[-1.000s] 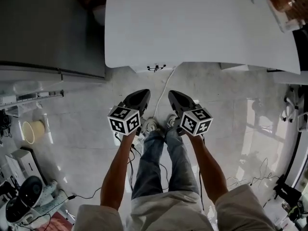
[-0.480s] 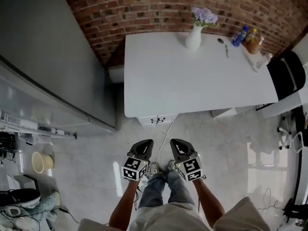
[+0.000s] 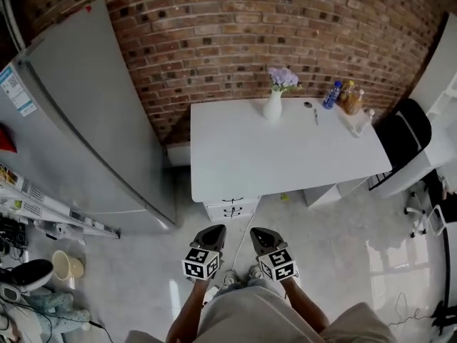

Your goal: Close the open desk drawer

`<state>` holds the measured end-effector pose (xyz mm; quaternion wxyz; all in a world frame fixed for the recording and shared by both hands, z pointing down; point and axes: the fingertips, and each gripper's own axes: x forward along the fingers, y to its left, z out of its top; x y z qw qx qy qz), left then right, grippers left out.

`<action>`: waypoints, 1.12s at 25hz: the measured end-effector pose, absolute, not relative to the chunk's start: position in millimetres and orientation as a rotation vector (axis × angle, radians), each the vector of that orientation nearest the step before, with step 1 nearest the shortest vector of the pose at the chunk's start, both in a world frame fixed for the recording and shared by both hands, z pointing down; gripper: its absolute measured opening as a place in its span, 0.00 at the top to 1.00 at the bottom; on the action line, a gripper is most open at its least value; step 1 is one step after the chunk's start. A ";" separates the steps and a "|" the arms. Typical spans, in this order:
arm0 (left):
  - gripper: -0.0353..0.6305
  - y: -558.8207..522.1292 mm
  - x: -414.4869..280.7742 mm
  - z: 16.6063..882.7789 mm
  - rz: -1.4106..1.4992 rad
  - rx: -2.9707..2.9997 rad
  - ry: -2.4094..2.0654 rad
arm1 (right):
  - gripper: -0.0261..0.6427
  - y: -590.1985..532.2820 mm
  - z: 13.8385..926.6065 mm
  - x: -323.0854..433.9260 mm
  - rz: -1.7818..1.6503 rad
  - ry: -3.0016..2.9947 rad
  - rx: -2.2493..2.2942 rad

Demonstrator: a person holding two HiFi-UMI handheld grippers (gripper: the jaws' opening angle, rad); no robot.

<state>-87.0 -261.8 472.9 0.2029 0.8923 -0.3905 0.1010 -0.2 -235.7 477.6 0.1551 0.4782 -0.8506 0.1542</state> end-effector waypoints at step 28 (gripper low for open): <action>0.93 -128.7 -26.3 432.9 0.284 2.544 -1.145 | 0.93 -109.3 431.0 33.2 0.373 -2.572 1.329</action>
